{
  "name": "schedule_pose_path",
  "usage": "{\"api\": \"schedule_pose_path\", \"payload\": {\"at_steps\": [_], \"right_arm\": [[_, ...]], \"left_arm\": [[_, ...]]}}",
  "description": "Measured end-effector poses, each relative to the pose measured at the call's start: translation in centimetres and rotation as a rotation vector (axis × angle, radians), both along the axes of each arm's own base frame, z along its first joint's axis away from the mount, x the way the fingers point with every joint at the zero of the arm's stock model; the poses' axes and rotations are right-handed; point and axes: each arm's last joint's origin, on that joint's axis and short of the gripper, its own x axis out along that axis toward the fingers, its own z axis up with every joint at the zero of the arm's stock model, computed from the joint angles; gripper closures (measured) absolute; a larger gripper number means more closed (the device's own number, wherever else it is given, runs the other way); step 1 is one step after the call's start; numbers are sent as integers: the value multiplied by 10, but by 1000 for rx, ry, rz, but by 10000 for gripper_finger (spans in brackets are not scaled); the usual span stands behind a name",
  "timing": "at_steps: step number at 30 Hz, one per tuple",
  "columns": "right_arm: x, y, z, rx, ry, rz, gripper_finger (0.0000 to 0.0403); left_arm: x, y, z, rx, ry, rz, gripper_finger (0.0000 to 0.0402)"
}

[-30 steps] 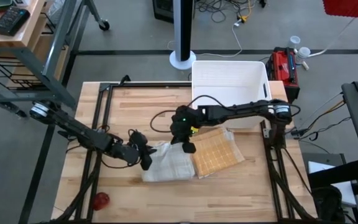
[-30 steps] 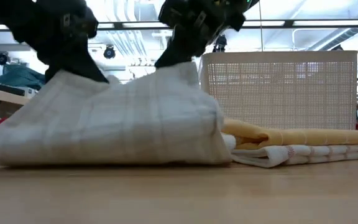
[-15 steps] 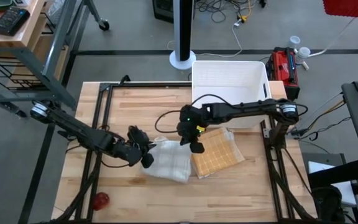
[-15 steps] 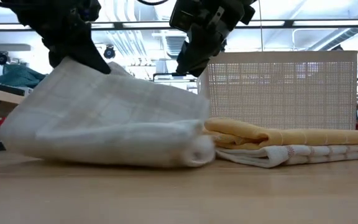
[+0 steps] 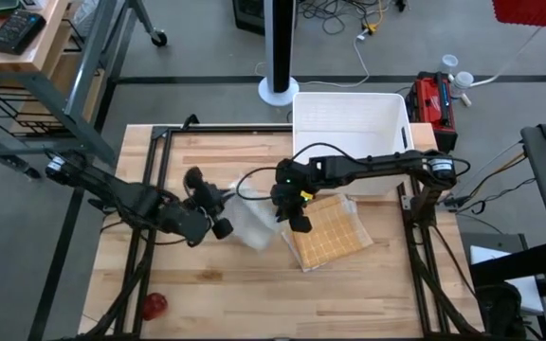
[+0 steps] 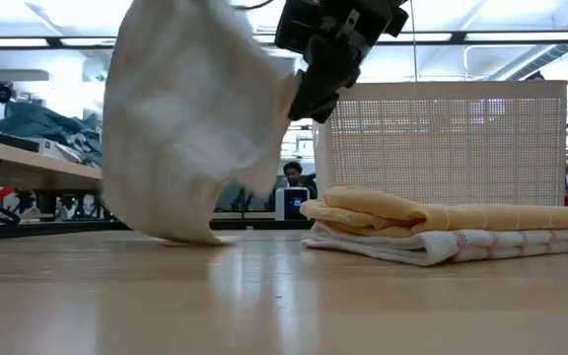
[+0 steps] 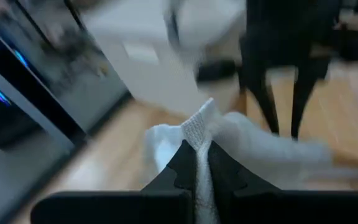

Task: Fold towel
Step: Fold the white checkered towel

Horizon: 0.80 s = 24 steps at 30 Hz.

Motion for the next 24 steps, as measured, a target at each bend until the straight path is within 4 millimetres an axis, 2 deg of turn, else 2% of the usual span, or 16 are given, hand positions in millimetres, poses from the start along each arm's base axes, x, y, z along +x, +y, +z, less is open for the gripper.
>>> {"api": "schedule_pose_path", "payload": {"at_steps": [2,4,6,8,11,14,19,21,24], "right_arm": [[-4,0,1,3,28,0,337],[-9,1,4,5,47,0,342],[-16,2,6,9,81,1,347],[-24,2,9,11,90,2,352],[-37,3,12,8,93,8,358],[-47,4,17,1,72,13,359],[-52,5,20,28,36,-19,348],[-51,6,19,43,40,-38,341],[-47,9,9,62,53,-52,331]], "left_arm": [[0,-4,25,64,-16,-30,400],[1,-12,41,117,-4,-94,400],[3,-24,47,161,26,-176,400],[3,-40,42,198,61,-251,400],[6,-63,18,192,107,-307,400],[13,-82,-29,89,162,-301,390],[25,-99,-96,-129,198,-223,314],[31,-105,-113,-157,227,-249,288],[41,-114,-118,-172,214,-316,269]]}}
